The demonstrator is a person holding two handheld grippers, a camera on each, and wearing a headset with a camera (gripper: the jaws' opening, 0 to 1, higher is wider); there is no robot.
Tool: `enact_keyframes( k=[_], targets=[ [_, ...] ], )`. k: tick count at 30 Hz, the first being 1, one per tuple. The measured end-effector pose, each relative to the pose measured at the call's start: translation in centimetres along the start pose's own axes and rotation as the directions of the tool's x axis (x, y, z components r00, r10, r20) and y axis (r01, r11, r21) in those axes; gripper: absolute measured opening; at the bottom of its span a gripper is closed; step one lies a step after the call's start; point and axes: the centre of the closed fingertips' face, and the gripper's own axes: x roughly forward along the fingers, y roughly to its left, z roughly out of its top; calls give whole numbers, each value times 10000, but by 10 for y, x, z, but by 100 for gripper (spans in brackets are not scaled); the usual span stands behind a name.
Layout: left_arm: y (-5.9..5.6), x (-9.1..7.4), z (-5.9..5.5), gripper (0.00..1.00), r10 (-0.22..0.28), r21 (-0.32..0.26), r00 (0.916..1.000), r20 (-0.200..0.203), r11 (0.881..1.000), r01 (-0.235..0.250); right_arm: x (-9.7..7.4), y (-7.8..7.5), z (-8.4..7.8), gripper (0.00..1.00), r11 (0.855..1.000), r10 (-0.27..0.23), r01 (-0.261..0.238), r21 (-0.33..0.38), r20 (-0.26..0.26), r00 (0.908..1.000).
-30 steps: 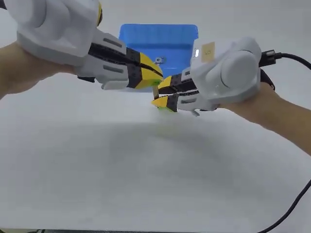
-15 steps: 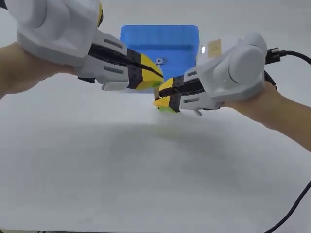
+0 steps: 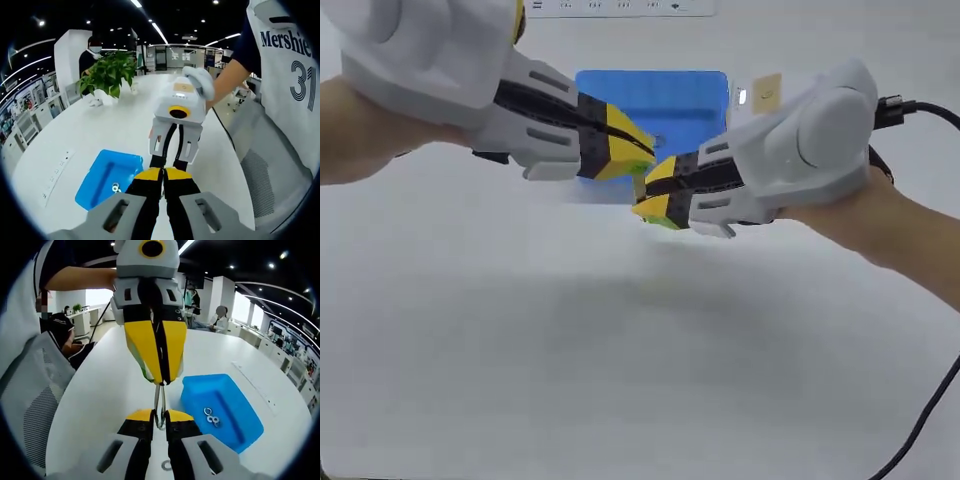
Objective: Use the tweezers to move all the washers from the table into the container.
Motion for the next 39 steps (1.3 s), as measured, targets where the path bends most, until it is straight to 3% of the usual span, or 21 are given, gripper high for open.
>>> enact_keyframes(
  k=[12,21,26,32,39],
  targets=[
    [5,-19,34,5,122,701,9999,61,9975,-126,-17,-13,31,10,9976,-417,430,-536,263,9988],
    [23,-26,62,5,249,1485,9996,111,9886,-263,-33,-38,51,10,9904,-906,945,-1012,419,9950],
    [40,-25,70,5,306,1682,9994,161,9852,-329,-38,-56,55,10,9874,-1148,1197,-1035,516,9920],
    [54,-17,66,5,169,1968,9999,-9,9803,-164,-35,-71,48,10,9848,-1268,1306,-1147,402,9911],
    [70,-4,45,5,74,2005,9996,-279,9797,-16,-20,-84,28,10,9878,-1198,1202,-991,95,9927]
  ],
)
